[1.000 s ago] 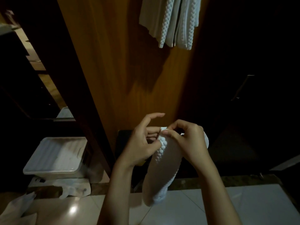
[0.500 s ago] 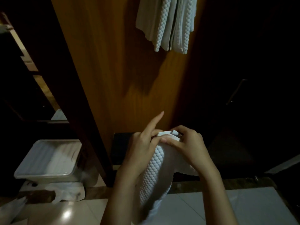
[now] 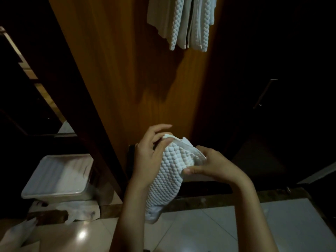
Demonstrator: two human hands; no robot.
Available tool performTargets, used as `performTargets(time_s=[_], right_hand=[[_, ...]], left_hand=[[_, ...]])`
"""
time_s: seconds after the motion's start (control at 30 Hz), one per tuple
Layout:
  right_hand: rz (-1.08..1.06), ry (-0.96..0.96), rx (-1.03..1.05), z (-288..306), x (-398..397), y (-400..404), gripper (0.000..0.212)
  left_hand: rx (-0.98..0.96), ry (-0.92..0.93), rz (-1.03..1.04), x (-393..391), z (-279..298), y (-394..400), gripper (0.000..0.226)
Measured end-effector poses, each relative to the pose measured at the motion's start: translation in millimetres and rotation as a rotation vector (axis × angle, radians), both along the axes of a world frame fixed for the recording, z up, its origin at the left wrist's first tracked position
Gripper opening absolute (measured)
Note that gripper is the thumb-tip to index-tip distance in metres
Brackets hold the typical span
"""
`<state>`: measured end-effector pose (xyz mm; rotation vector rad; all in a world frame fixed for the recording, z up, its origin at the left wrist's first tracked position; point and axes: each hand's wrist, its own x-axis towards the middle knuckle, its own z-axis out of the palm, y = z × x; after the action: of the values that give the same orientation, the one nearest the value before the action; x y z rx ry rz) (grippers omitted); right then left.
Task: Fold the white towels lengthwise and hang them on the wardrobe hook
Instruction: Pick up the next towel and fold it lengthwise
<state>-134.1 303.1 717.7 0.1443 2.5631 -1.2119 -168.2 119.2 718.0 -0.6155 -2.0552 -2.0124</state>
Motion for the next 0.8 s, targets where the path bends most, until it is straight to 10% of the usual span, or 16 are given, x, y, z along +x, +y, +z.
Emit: performTargets(time_s=[0.5,0.7,0.8], right_hand=[[-0.165,0.141,0.459,-6,-1,-7,0.008],[-0.091,0.607,0.426,25,21,-10,0.032],[-0.062,0.485,0.556,29,16,-11,0.026]], left_hand=[[0.27,-0.11,0.231,-14,-22,-19,0.028],[0.464,-0.121,0.32,-22,-17,-36,0.016],[0.459,-0.145,0.331,-23,-24,-32,0.02]])
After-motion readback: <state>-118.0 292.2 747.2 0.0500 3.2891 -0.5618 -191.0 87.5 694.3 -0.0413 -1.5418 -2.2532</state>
